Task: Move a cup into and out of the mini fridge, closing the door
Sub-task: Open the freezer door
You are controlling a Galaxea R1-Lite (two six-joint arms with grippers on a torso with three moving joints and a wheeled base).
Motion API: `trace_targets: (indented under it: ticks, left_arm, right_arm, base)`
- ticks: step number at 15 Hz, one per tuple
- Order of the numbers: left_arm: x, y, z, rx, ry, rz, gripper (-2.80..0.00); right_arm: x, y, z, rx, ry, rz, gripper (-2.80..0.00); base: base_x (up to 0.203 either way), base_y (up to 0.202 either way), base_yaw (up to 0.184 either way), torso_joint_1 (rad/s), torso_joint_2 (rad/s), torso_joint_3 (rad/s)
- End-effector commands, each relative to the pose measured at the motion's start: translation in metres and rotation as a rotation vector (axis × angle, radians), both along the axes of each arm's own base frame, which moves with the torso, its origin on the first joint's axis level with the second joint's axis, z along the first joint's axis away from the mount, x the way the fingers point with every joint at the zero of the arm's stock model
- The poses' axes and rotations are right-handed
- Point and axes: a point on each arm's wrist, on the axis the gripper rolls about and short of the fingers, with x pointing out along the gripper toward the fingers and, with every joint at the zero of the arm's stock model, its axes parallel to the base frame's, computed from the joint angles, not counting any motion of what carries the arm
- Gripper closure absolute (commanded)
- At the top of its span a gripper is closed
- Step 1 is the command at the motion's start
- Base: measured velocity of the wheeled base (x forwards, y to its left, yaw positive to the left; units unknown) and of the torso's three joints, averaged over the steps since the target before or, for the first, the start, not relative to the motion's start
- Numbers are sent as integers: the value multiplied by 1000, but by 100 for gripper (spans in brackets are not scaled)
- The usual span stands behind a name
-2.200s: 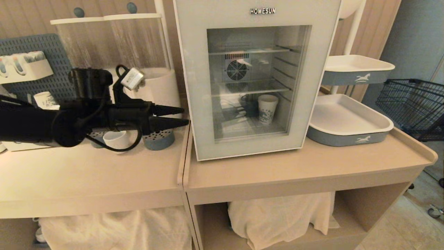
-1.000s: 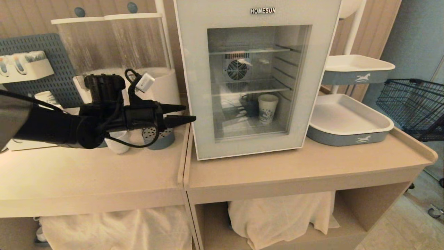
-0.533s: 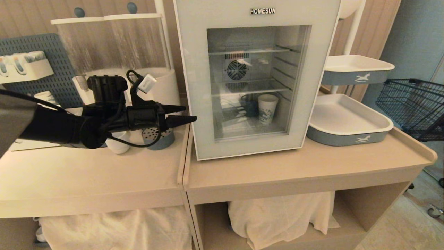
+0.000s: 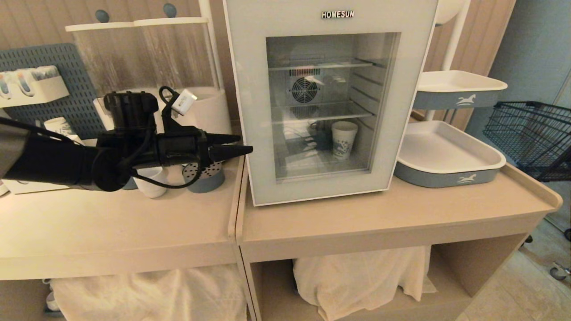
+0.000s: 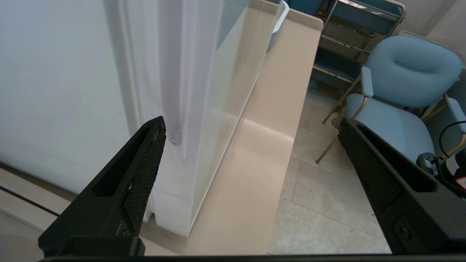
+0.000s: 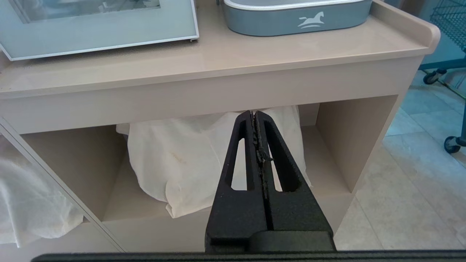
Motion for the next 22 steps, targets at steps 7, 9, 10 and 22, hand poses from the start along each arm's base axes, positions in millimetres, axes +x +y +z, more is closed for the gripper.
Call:
trace_targets:
  ticks: [7, 9, 10, 22]
  left_arm:
    - [-3, -9, 7, -4, -19, -26, -280]
    - [-1, -17, 4, -2, -21, -34, -280]
    - [1, -18, 5, -2, -27, -35, -280]
    - [-24, -19, 15, -6, -22, -63, -280]
  right_arm:
    - [0, 0, 0, 0, 2, 0, 0]
    - [0, 0, 0, 0, 2, 0, 0]
    - [0, 0, 0, 0, 2, 2, 0]
    - [0, 0, 0, 0, 2, 0, 0]
  base:
    - [0, 0, 0, 0, 0, 0]
    - [0, 0, 0, 0, 0, 0]
    - [0, 0, 0, 0, 0, 0]
    - [0, 0, 0, 0, 0, 0]
